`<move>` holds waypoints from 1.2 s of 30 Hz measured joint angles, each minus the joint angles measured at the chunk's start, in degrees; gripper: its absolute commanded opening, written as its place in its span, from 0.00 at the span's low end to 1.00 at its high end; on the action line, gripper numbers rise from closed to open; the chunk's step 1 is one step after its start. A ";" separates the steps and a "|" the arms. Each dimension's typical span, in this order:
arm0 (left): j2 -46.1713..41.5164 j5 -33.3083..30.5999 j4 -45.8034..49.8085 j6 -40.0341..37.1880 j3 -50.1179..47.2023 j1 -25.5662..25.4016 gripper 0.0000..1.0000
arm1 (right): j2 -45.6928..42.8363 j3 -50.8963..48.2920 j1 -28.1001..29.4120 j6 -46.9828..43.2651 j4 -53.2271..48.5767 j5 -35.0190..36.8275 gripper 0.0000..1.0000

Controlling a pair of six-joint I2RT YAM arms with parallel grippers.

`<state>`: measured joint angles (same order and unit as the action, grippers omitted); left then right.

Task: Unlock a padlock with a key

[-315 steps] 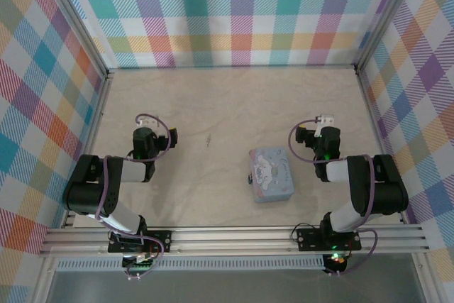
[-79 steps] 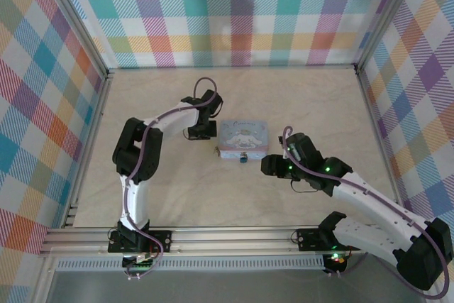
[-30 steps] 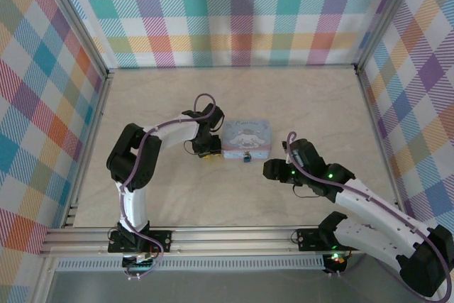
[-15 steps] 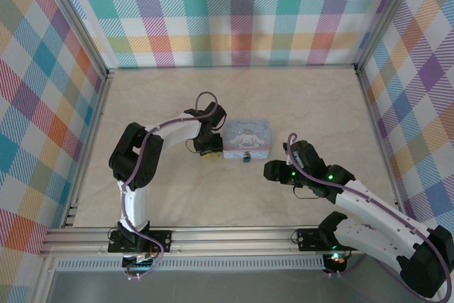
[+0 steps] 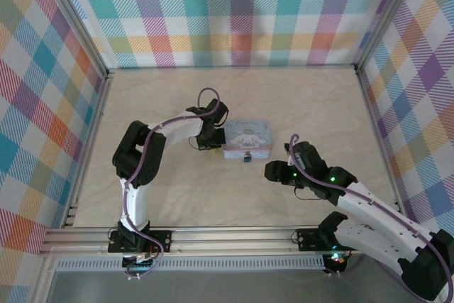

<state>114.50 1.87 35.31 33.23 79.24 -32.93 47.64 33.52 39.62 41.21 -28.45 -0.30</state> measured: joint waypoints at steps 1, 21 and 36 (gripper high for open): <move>-0.11 -0.02 0.07 -0.02 -0.28 0.00 0.00 | 0.00 -0.02 0.00 -0.02 0.00 0.13 0.59; -11.67 -0.90 3.61 -3.61 -2.03 0.00 0.30 | 0.15 -1.31 0.02 0.37 0.15 0.28 0.59; -4.55 0.61 3.08 -3.87 -4.76 -0.94 0.41 | -1.38 -1.31 0.00 0.39 0.20 0.35 0.59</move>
<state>109.95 2.48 38.39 29.36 74.48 -33.87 46.26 32.21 39.62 41.60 -28.25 0.05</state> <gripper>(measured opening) 0.410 0.590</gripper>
